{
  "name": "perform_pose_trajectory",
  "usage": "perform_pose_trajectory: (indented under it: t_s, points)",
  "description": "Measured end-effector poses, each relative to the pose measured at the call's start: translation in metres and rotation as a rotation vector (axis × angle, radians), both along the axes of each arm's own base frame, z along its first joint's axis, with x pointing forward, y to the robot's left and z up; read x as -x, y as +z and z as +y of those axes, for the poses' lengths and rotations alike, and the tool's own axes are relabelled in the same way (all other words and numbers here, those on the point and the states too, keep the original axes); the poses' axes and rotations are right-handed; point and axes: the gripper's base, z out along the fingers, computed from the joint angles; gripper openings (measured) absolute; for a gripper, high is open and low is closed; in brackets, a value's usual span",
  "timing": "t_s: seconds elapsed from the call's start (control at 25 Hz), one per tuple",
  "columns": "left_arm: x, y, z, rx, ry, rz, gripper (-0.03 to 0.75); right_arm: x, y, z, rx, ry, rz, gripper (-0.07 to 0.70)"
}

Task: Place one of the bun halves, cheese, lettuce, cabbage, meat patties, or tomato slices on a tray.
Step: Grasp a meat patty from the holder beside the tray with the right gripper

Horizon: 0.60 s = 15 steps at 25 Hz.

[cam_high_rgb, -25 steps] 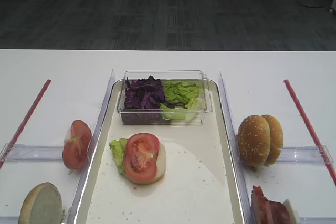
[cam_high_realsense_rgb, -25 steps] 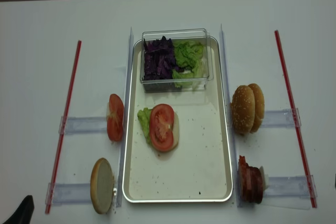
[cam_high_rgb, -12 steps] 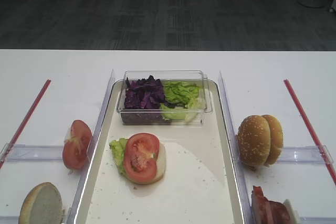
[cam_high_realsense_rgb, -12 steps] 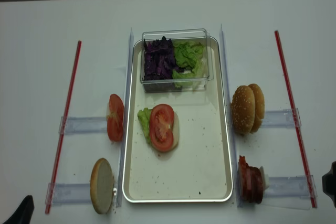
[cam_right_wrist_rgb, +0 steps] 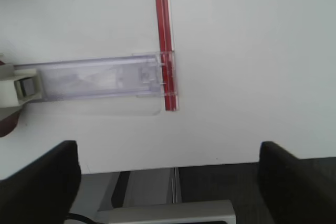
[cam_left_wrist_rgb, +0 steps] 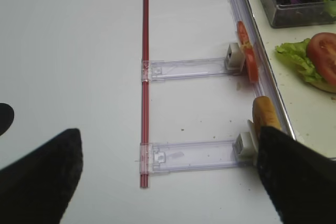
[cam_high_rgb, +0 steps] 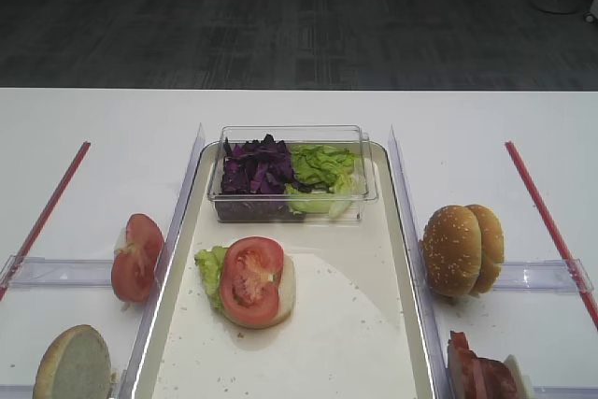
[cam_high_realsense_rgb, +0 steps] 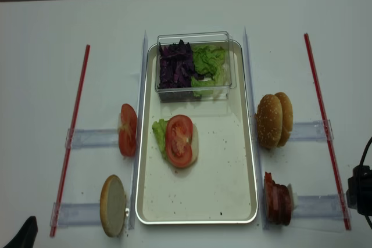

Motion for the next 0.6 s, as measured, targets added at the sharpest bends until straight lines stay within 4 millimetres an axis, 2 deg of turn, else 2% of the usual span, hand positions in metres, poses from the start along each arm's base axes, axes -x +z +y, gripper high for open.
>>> perform_pose_trajectory:
  t_s: [0.2, 0.6]
  points:
    - [0.0000, 0.0000, 0.0000, 0.000, 0.000, 0.000, 0.618, -0.0082, -0.0053, -0.0007, 0.000, -0.003, 0.010, 0.690]
    - [0.0000, 0.0000, 0.0000, 0.000, 0.000, 0.000, 0.618, -0.0094, -0.0054, 0.0029, -0.047, -0.039, 0.007, 0.685]
